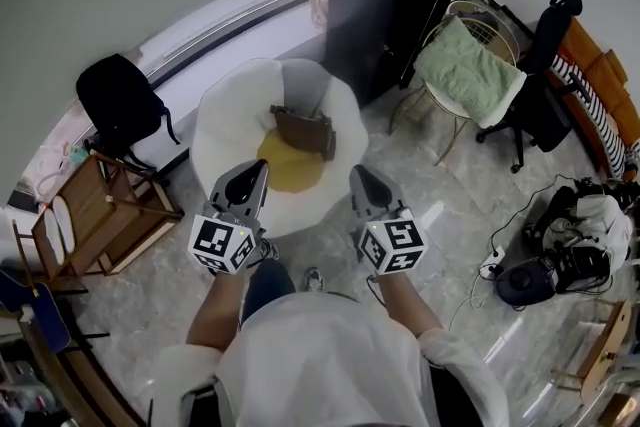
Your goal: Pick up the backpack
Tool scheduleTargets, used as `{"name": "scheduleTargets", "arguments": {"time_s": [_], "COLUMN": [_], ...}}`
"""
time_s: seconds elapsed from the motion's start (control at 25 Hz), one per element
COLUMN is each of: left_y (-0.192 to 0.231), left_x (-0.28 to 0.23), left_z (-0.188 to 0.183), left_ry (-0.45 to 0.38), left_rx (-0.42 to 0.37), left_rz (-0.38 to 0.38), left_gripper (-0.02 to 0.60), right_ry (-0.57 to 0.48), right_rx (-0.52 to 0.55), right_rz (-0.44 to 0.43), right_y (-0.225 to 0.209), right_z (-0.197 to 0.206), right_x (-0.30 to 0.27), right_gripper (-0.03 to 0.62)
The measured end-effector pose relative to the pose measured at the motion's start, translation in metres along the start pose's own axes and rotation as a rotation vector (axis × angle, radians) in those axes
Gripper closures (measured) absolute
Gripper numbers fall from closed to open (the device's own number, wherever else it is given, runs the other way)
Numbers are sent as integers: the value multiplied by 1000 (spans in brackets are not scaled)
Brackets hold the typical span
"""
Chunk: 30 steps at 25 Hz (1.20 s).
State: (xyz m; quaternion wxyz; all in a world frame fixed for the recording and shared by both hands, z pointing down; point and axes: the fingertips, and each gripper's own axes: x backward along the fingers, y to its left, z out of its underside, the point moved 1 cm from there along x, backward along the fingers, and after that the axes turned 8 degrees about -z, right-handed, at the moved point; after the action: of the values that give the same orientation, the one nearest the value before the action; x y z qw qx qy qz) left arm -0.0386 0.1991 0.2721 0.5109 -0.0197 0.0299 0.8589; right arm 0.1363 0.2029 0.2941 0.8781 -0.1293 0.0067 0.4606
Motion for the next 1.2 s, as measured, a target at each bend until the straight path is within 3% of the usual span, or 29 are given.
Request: {"name": "scheduleTargets", "arguments": {"time_s": [0.48,1.2], "left_y": [68,210], "left_x": [-50,-112], "left_z": [1,8], "left_ry": [20,21], "left_rx": [10,74], "left_rz": [-10,16], "left_gripper": [549,549], "right_ry": [13,24], "right_rx": [-5,7], "right_rz": [32,125], "right_y": [-23,-33], "right_z": [-14,-33], "right_x": [-70,-205], "right_gripper": [563,563]}}
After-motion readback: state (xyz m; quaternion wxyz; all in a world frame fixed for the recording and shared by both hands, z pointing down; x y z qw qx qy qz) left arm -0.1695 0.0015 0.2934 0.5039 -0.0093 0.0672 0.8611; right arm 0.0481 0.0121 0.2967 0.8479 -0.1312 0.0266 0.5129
